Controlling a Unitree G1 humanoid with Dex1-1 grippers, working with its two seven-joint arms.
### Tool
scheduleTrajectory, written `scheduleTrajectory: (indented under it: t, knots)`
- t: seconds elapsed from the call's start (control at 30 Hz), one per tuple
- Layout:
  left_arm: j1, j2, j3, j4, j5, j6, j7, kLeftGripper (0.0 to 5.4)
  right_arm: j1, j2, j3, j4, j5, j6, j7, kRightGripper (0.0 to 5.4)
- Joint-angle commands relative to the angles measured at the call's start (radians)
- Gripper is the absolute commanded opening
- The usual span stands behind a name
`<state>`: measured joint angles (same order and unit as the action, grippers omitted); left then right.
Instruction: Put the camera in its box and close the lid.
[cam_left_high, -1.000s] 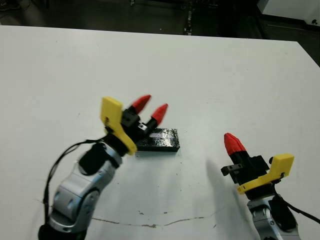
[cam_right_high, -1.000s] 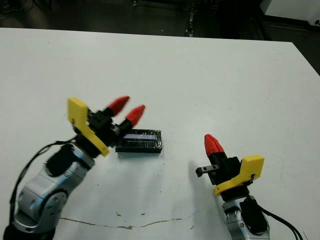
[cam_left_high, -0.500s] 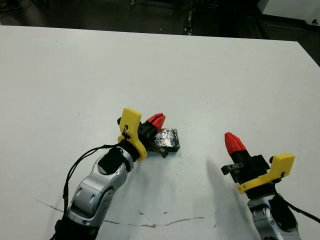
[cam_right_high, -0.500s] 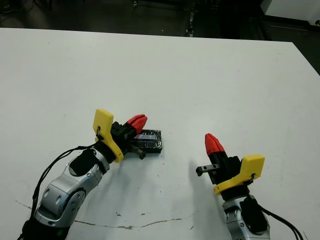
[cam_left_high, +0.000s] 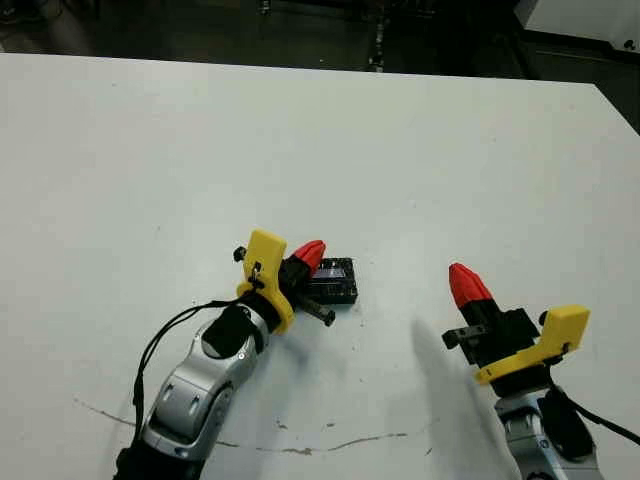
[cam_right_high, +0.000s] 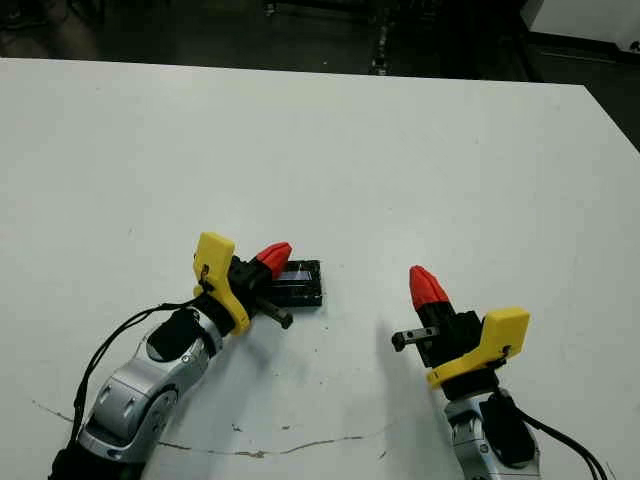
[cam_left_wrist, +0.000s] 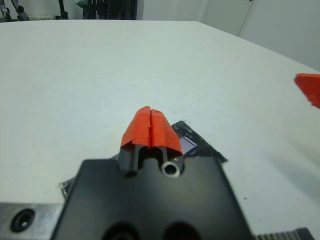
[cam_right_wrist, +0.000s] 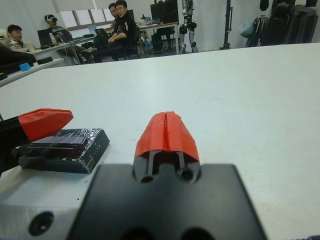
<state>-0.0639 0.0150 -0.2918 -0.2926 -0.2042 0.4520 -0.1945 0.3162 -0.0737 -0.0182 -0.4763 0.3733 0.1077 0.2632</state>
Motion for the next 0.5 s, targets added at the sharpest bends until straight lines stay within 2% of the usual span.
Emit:
scheduleTrajectory:
  t: [0.03,0.1,0.23,0.5]
  knots:
    - [0.053,0.008,-0.009,0.036,0.005,0.063,0.004,0.01,0.006,-0.009,-0.007,0.011,0.006,-0.006,0.009,0.0]
    - [0.047,0.008,-0.007,0.03,0.003,0.083,0.005,0.01,0.007,-0.008,-0.008,0.009,0.013,0.0,0.01,0.0]
    - [0.0,-0.012,0.022,0.015,-0.036,0.226,0.018,0.01,0.009,-0.003,-0.002,0.011,0.008,-0.005,0.008,0.0]
    - [-0.045,-0.041,0.094,0.001,-0.111,0.397,0.043,0.01,0.014,0.0,-0.002,0.009,0.011,-0.006,0.008,0.0]
